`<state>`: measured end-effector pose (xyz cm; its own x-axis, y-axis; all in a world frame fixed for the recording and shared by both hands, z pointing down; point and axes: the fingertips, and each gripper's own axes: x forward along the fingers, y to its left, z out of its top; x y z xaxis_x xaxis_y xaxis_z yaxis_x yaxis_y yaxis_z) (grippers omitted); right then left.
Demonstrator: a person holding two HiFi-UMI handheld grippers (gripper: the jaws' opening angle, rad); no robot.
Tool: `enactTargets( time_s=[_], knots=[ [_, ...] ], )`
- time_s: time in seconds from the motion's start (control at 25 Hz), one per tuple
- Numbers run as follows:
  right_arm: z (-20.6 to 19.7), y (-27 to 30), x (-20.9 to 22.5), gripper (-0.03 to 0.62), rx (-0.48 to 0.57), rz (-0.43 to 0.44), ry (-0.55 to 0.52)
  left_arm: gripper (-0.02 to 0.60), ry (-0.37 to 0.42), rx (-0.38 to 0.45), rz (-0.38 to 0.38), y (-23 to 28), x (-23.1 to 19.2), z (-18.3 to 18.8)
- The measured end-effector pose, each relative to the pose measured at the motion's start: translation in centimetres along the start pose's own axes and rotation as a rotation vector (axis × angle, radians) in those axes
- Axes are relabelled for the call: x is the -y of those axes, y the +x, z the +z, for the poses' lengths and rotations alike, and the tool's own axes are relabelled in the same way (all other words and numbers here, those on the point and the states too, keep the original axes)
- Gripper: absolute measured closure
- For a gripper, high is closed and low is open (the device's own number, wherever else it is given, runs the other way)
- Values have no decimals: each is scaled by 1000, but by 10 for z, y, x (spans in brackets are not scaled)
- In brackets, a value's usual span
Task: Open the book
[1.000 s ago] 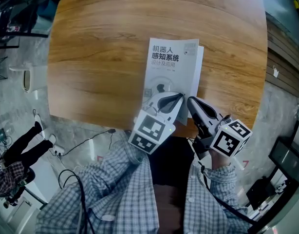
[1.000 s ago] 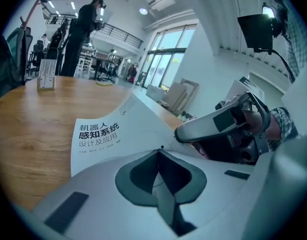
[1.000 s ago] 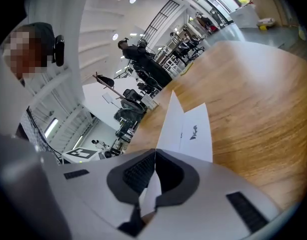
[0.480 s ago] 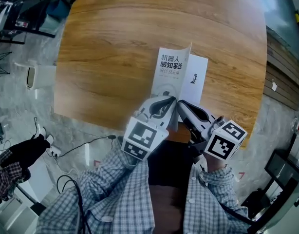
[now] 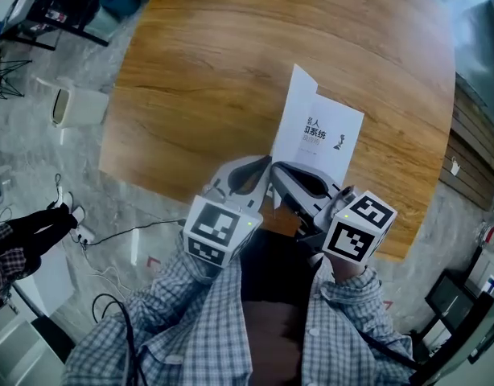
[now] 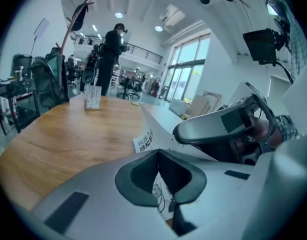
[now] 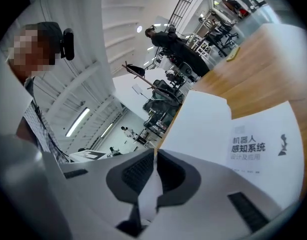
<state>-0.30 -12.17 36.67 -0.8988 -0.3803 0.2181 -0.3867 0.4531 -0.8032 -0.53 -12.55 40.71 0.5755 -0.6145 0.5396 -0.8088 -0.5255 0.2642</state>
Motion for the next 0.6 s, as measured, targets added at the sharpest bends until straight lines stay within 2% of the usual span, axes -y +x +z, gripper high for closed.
enactTargets(
  time_s=[0.32,0.6],
  knots=[
    [-2,46,-21,570,-42,90,-20,574,-28,19,95,-27,-43,0],
    [-14,85,-18,569,-90,107,-11,574,-67,1,155,-37,-75,-19]
  ],
)
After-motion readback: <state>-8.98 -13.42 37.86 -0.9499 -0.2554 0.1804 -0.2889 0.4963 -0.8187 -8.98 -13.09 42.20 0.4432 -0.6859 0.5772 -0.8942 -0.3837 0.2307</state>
